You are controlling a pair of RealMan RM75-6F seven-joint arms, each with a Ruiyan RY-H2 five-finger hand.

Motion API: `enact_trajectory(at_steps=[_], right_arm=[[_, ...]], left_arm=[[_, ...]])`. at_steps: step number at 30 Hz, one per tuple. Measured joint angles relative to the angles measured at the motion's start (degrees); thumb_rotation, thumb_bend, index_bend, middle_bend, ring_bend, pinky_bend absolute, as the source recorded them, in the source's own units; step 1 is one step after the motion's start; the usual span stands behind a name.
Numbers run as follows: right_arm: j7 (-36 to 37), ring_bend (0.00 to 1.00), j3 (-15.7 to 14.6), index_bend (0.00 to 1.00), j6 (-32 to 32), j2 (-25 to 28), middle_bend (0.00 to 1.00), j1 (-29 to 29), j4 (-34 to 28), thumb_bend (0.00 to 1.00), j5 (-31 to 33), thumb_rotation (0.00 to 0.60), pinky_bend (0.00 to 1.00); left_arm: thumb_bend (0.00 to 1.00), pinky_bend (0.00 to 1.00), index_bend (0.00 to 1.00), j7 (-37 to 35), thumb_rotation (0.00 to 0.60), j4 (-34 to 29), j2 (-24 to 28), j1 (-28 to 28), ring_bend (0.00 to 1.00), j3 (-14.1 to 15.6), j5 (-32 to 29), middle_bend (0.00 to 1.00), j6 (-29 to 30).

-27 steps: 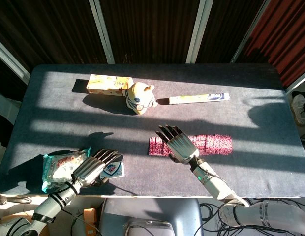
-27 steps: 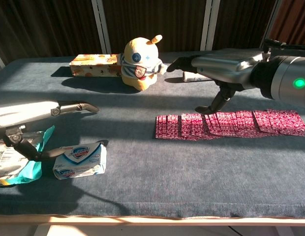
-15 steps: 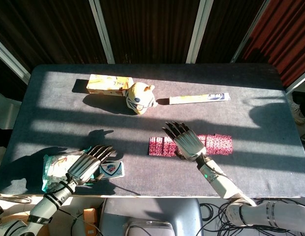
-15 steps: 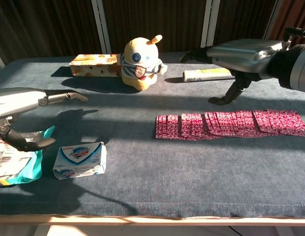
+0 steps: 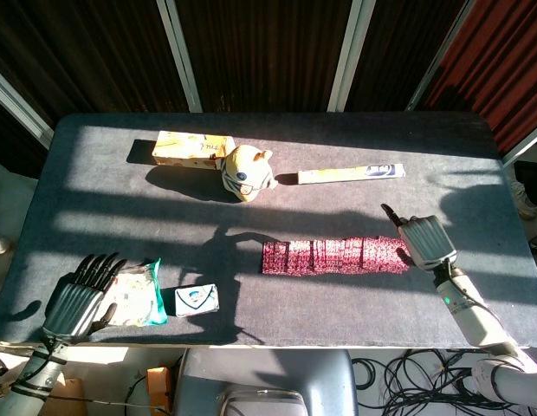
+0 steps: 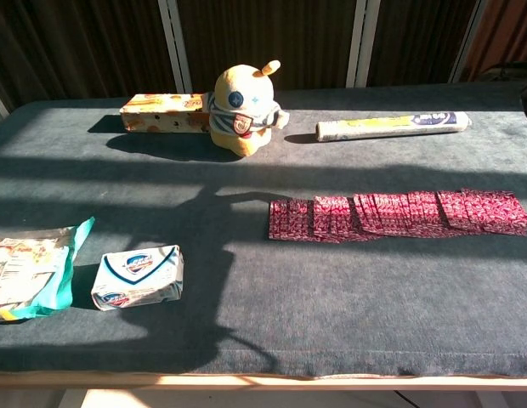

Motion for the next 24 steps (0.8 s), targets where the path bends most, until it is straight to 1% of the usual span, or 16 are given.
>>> enact_trajectory(at_steps=[2,4,6,9,11,15,24], right_arm=[[1.08,0.98,-0.85,0.11,-1.32,-0.53,0.83,-0.42,3.04,0.38,0.29,0.6,1.0],[1.95,0.99,-1.46,0.12,-2.87,-1.5,0.86,-0.58,5.68,0.43,0.68,0.6,1.0],[2.79,1.0,-2.09,0.15,-4.94,-3.18,0.9,-0.58,8.64,0.51,1.16,0.6,1.0],[3.5,1.0,-2.99,0.17,-7.5,-6.18,0.92,-0.4,12.42,0.6,1.53,0.6,1.0],[3.78,1.0,-3.57,0.18,-8.7,-8.11,0.92,-0.25,14.56,0.63,1.48,0.6,1.0],[4.03,1.0,-4.5,0.19,-9.87,-10.44,0.92,-0.15,17.23,0.63,0.99,0.6,1.0],[2.52,1.0,-5.54,0.2,-10.97,-12.06,0.92,-0.52,19.07,0.63,1.42,0.6,1.0]], left_arm=[[0.42,0.03,0.0,-2.7,0.6,3.98,-0.59,3.75,0.0,1.75,1.81,0.0,4.04],[0.42,0.03,0.0,-5.31,0.6,6.33,-1.01,6.3,0.0,3.2,2.88,0.0,5.82],[0.42,0.03,0.0,-7.45,0.6,8.18,-1.54,7.96,0.0,4.62,4.18,0.0,6.65],[0.42,0.03,0.0,-8.11,0.6,9.57,-2.37,8.8,0.0,5.05,5.47,0.0,6.9],[0.42,0.03,0.0,-8.13,0.6,9.68,-2.51,8.89,0.0,4.85,5.73,0.0,6.63],[0.42,0.03,0.0,-7.54,0.6,9.77,-2.66,9.07,0.0,4.44,5.78,0.0,6.17],[0.42,0.03,0.0,-6.54,0.6,9.03,-2.43,9.2,0.0,3.61,5.31,0.0,4.35]])
